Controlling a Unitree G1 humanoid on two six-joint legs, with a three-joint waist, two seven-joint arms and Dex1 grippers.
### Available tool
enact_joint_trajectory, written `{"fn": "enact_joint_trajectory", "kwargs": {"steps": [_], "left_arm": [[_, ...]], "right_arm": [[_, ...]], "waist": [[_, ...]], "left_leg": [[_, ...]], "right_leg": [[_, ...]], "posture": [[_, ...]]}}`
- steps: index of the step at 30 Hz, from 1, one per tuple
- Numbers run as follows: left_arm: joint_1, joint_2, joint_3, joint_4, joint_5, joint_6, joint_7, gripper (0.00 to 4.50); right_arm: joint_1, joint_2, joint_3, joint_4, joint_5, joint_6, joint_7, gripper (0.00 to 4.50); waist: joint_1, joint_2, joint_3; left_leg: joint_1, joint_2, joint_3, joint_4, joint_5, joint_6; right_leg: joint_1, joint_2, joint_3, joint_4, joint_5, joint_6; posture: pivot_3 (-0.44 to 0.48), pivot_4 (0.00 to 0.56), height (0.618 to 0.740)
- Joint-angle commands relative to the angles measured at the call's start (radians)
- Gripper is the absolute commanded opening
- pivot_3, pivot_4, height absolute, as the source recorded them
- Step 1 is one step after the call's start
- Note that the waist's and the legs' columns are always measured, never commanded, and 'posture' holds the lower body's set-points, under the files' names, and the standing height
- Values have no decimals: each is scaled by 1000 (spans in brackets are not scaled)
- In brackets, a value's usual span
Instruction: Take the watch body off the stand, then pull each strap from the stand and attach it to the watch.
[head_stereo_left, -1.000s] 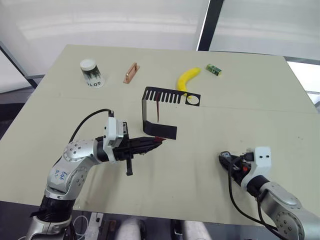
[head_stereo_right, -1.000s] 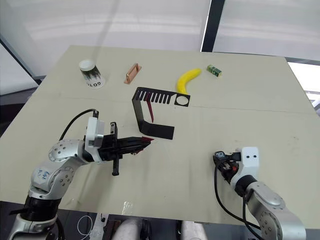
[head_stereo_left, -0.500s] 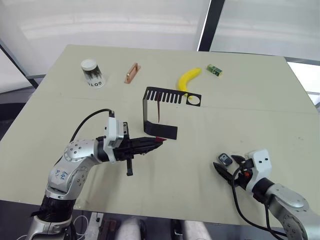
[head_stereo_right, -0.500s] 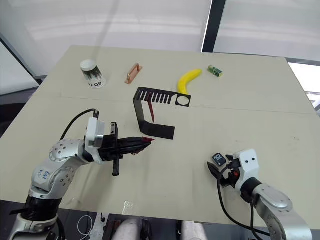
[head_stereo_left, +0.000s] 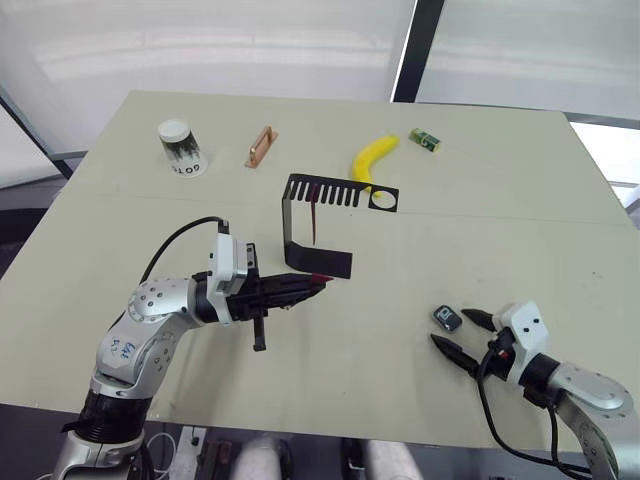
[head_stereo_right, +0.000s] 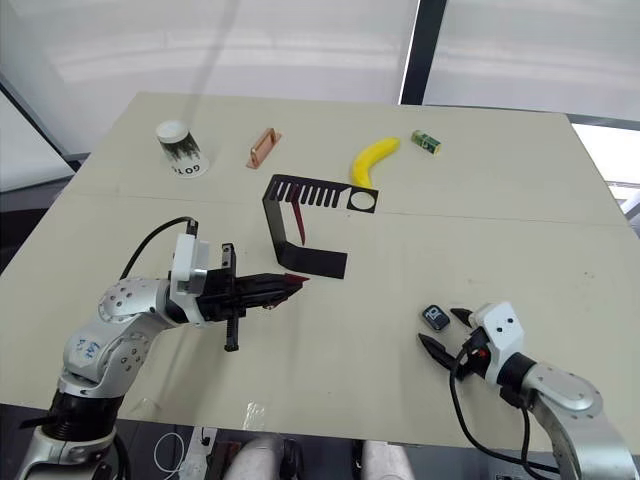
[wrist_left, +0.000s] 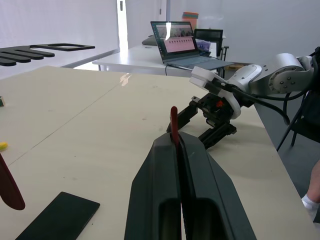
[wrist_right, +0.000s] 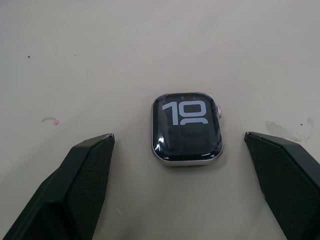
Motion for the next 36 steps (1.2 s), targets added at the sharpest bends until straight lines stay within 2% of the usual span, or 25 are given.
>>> {"fn": "enact_joint_trajectory", "kwargs": {"steps": [1,8,36], "left_arm": [[-7,3,4,-16,-10,0,-6,0],[-8,1,4,-20,-12,5,-1,0],[-5,-3,4,-24,-7,6,4,0]], "right_arm": [[-19,-8,34,38,-18,-19,41,4442],[-52,-8,57,68,-26,-13,47,4442],[1,-26,39,80,-28,-33,66,4442]], "waist": [[0,0,0],[-1,0,0],[7,-1,-1]], "left_leg": [[0,0,0,0,0,0],[1,0,0,1,0,0],[1,0,0,1,0,0]], "right_leg": [[0,0,0,0,0,0],[0,0,0,1,0,0],[1,0,0,1,0,0]], "posture": [[0,150,725],[0,150,725],[0,150,725]]}}
